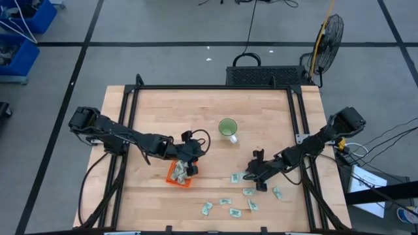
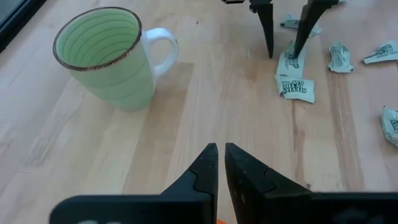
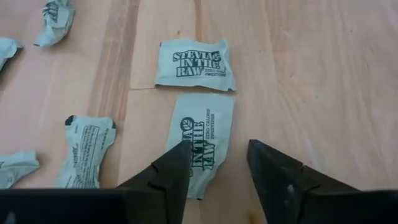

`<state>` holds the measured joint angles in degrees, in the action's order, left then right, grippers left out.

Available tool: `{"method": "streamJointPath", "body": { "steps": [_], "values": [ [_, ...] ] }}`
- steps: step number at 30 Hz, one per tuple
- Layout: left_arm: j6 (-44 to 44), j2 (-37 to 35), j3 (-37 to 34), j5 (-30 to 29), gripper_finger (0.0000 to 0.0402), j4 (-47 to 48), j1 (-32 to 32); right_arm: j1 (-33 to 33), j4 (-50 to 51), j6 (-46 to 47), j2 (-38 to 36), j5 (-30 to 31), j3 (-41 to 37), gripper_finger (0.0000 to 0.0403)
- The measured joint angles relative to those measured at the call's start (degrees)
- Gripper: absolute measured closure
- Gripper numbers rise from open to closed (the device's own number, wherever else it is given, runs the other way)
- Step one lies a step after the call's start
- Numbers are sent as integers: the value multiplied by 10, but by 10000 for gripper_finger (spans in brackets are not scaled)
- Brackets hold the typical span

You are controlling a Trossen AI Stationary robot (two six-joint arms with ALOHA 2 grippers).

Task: Pick and place Stevia / Truvia into bins
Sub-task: Put the light green stevia packet into the orange basket

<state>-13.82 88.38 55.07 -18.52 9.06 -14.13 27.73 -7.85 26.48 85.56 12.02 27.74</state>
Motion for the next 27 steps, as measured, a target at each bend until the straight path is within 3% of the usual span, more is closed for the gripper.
{"method": "streamJointPath", "body": {
  "steps": [7, 19, 22, 27],
  "values": [
    [1, 0, 0, 0, 364, 1, 0, 0, -29, -48, 1, -12, -1, 249],
    [2, 0, 0, 2, 364, -6, 0, -7, -60, -88, 3, -5, -2, 393],
    [2, -1, 0, 1, 364, -17, 0, -13, -116, -114, 4, -3, -3, 393],
    [20, -38, -1, -12, 364, -31, 1, -34, -308, -209, 3, -3, -3, 392]
  ]
}}
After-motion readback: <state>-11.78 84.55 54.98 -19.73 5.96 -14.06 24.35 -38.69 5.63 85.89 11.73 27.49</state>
